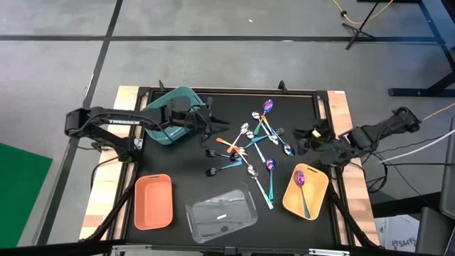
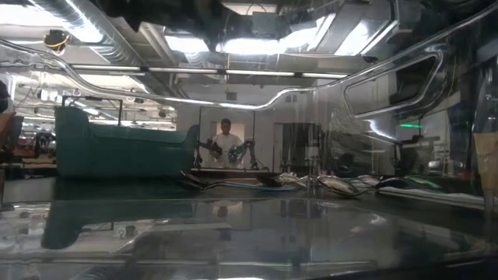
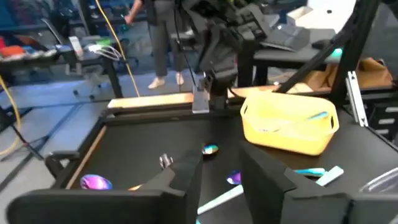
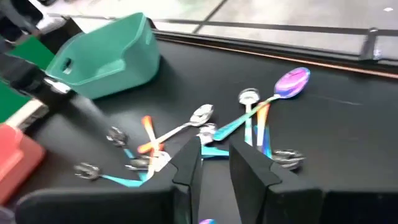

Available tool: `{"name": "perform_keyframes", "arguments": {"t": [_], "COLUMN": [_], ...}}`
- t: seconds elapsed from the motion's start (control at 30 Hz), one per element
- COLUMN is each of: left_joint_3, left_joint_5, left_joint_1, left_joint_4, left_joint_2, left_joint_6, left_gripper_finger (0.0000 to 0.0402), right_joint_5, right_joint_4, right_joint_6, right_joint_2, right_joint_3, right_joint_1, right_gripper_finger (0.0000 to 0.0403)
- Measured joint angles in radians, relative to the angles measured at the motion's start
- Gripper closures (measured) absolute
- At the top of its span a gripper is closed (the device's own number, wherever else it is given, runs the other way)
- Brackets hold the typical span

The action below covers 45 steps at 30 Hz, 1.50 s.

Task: Sort silverware by color (type)
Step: Put the orange spoon into the transparent bin

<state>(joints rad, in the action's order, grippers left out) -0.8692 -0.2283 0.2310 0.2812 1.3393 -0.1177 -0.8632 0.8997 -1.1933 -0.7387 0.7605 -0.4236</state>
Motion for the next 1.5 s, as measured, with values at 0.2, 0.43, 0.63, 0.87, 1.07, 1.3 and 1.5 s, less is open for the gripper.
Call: {"name": "perform_keyframes", "arguments": {"t": [0.2, 0.43, 0.63, 0.87, 1.07, 1.3, 1.5], "left_joint_3": [0.000, 0.000, 0.000, 0.000, 0.000, 0.000, 0.000], "left_joint_5": [0.028, 0.061, 0.062, 0.063, 0.064, 0.064, 0.072], "left_joint_1": [0.000, 0.000, 0.000, 0.000, 0.005, 0.017, 0.019], "left_joint_4": [0.015, 0.029, 0.027, 0.025, 0.023, 0.023, -0.007], "left_joint_2": [0.069, 0.160, 0.238, 0.322, 0.384, 0.445, 0.483], "left_joint_6": [0.000, -0.100, -0.104, -0.105, -0.105, -0.105, -0.185], "left_gripper_finger": [0.0252, 0.0239, 0.0239, 0.0239, 0.0239, 0.0239, 0.0239], "right_joint_5": [0.067, 0.205, 0.343, 0.394, 0.386, 0.386, 0.406], "right_joint_4": [-0.120, -0.261, -0.281, -0.282, -0.329, -0.387, -0.385], "right_joint_6": [0.209, 0.429, 0.494, 0.516, 0.570, 0.575, 0.575], "right_joint_2": [-0.016, -0.059, -0.118, -0.216, -0.297, -0.366, -0.393], "right_joint_3": [0.000, 0.000, 0.000, 0.000, 0.000, 0.000, 0.000], "right_joint_1": [0.144, 0.298, 0.399, 0.460, 0.457, 0.457, 0.457], "right_gripper_finger": [0.0331, 0.0331, 0.0331, 0.0331, 0.0331, 0.0331, 0.0331]}}
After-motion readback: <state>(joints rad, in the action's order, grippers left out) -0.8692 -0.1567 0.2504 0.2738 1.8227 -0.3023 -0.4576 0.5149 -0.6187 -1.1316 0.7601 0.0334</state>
